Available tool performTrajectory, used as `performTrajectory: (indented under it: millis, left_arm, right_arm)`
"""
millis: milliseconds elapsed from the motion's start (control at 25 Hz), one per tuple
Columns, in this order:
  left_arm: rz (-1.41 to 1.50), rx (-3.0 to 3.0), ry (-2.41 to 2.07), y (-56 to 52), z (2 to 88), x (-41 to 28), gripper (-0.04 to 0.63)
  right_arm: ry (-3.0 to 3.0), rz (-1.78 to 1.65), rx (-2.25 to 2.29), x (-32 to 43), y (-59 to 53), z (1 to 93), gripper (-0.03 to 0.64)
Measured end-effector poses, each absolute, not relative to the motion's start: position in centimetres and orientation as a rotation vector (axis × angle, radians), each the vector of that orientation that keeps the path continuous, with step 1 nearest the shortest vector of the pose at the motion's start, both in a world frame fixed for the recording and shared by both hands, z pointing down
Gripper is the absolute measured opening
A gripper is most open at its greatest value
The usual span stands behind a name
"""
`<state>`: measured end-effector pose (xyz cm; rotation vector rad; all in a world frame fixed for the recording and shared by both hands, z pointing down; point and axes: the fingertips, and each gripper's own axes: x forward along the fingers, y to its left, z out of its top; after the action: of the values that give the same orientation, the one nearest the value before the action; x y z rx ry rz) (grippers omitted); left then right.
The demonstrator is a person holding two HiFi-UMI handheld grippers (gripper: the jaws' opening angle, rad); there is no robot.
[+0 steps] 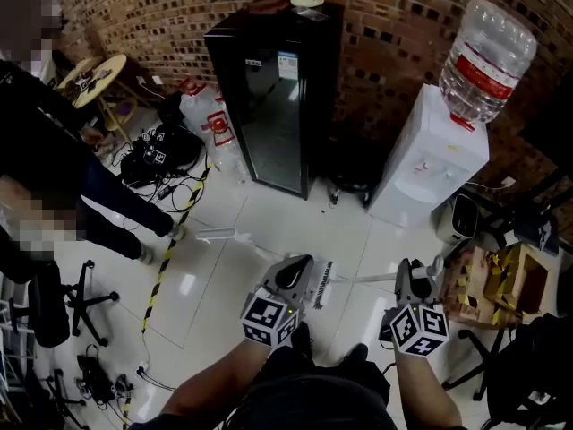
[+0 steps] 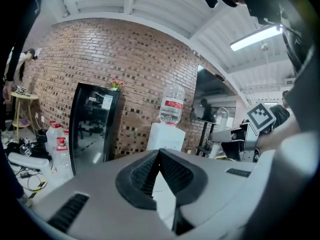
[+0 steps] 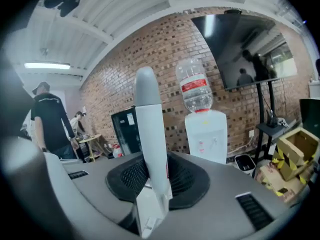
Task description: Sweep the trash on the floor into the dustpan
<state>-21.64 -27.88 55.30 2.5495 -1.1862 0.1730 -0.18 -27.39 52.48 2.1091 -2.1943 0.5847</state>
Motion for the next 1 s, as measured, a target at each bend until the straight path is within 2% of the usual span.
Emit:
performTrajectory:
  millis: [480,760,1000]
  left_arm:
    - [0.051,2.732,-1.050,-26.9,43.8,-9.8,0.012]
    - [0.067,2.688,-1.090,-25.2,38.2,-5.3,0.012]
    - [0.113,2.764,-0.880,-21.8,35.3,-0.2,0.012]
  right_arm:
    - [-2.272,0.254,2.061,9.6,-21.3,38.1,0.104]
    - [-2.244,0.236,2.066,15.8,-16.7,33.9,0.104]
    - [-2.260,0.189,2.088,19.8,-13.1,30.3,0.103]
